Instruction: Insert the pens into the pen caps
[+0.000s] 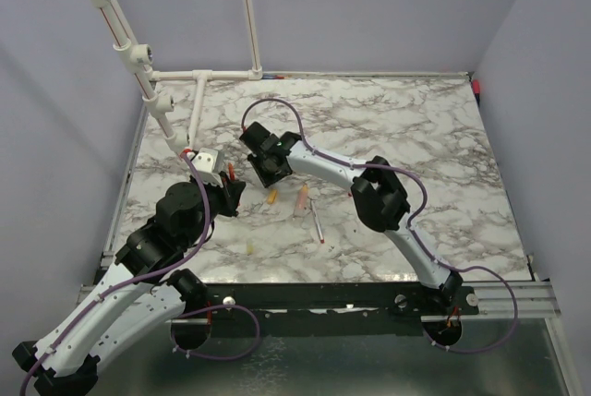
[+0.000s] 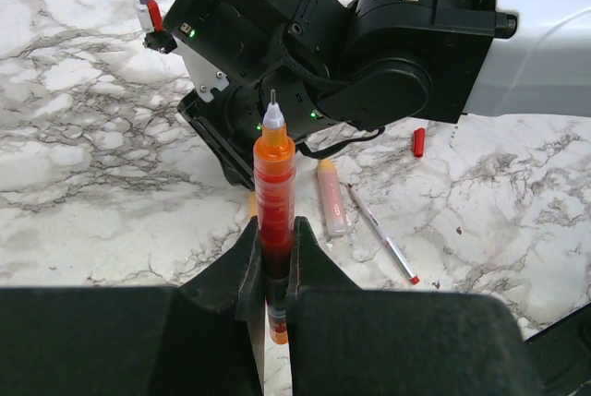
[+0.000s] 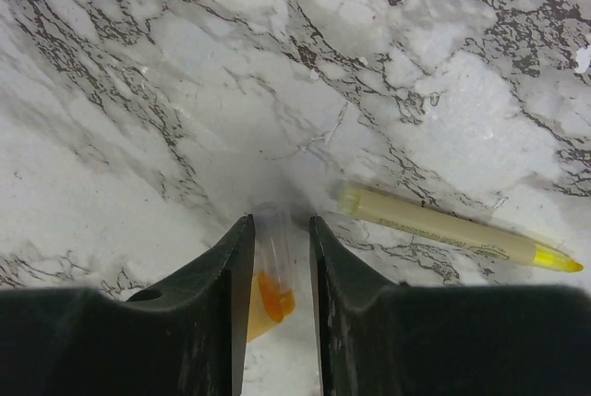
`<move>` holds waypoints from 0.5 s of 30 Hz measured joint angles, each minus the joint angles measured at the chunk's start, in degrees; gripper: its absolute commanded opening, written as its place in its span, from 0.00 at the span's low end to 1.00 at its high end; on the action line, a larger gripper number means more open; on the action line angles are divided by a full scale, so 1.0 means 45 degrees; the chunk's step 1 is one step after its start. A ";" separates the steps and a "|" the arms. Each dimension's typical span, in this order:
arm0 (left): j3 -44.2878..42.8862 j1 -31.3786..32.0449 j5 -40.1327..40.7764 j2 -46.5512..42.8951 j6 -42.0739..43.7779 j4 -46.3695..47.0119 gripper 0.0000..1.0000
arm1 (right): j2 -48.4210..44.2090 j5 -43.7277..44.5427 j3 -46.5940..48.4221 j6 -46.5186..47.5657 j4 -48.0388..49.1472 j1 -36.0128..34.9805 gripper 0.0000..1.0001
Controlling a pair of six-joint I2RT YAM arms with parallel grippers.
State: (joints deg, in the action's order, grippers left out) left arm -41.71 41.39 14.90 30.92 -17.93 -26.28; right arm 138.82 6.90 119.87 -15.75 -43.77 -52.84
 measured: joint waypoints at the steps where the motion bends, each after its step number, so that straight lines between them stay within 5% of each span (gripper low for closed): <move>1: 0.0000 0.0000 0.0000 0.0000 -0.0005 -0.0005 0.00 | 0.0000 0.0019 0.0000 0.0024 0.0005 -0.0010 0.28; 15: 0.0000 0.0000 0.0005 0.0000 -0.0005 0.0000 0.00 | 0.0000 0.0709 -0.0083 0.0185 0.0151 -0.0325 0.01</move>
State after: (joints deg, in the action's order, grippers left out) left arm -41.71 41.39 14.92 30.92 -17.96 -26.28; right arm 138.82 10.09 119.50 -14.92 -43.09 -54.30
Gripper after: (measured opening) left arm 0.077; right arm 0.156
